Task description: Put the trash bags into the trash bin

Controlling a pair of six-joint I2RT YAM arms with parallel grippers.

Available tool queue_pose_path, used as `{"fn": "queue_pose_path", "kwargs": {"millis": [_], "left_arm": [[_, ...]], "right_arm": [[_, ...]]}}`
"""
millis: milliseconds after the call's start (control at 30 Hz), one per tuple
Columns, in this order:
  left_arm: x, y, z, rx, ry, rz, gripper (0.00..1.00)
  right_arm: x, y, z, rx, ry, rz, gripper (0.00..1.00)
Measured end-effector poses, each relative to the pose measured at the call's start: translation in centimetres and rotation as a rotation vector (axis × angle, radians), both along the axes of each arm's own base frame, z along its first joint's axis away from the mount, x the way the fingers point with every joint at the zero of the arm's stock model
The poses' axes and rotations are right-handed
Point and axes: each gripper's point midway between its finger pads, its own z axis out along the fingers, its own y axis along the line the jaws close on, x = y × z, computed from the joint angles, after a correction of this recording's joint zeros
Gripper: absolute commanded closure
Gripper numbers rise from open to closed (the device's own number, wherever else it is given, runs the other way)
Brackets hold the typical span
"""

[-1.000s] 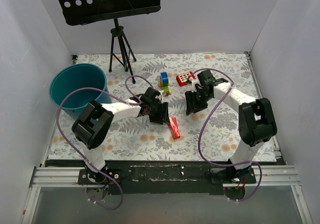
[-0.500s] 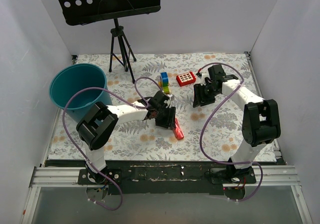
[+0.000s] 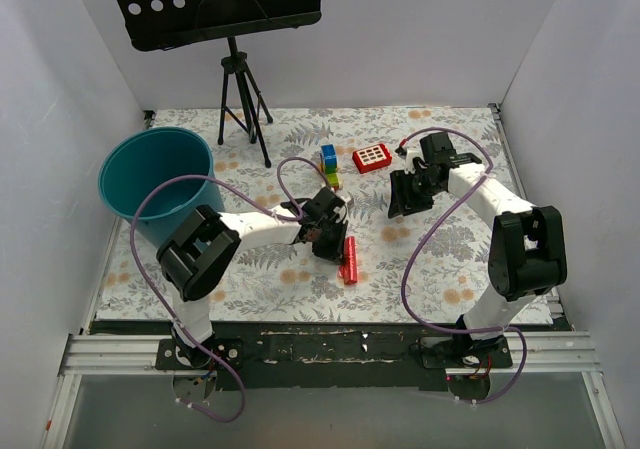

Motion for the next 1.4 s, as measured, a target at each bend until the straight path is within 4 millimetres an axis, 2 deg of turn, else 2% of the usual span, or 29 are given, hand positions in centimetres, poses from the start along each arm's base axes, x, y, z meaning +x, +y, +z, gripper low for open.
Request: {"fn": "queue_pose_path", "kwargs": {"millis": [133,333,433,600,733,867,967,1133,1300,1400], "left_arm": [[0.5,0.9,0.8,0.028,-0.069,-0.040,1.00],[1.6,1.5,5.1,-0.041,-0.211,-0.106,1.00],[1.8,1.5,6.0,-0.065,-0.247,-0.129,1.00],[2.3,2.3,5.9,-0.048,-0.263,-0.147,1.00],[3.3,4.6,6.1,0.005,-0.271,-0.112,1.00],[5.0,7.4,7.5,0.040,-0.311,-0.046,1.00],[6.0,8.9,9.0,0.049,-0.355,-0.012,1.00],[5.9,9.4,11.0,0.034,-0.413,-0.019,1.00],[5.7,9.2,11.8,0.029,-0.421,-0.049,1.00],[6.3,8.2,14.2,-0.017,-0.457,-0.068,1.00]], "right_arm": [[-0.2,0.3,0.1,0.017,0.004,0.017,0.43],[-1.1,1.6,0.4,0.056,0.016,0.075,0.39],[-2.2,3.2,0.4,0.070,0.026,0.133,0.37],[-4.8,6.9,0.3,0.082,0.043,0.258,0.30],[-6.9,9.1,-1.4,0.048,0.094,0.330,0.30],[-7.9,9.7,-3.6,0.002,0.148,0.355,0.28],[-7.8,9.8,-4.4,-0.031,0.159,0.353,0.28],[-6.0,11.3,-4.9,-0.049,0.147,0.350,0.28],[-3.7,12.3,-3.6,-0.048,0.078,0.356,0.28],[-2.9,11.9,-3.3,-0.057,0.057,0.343,0.28]]}}
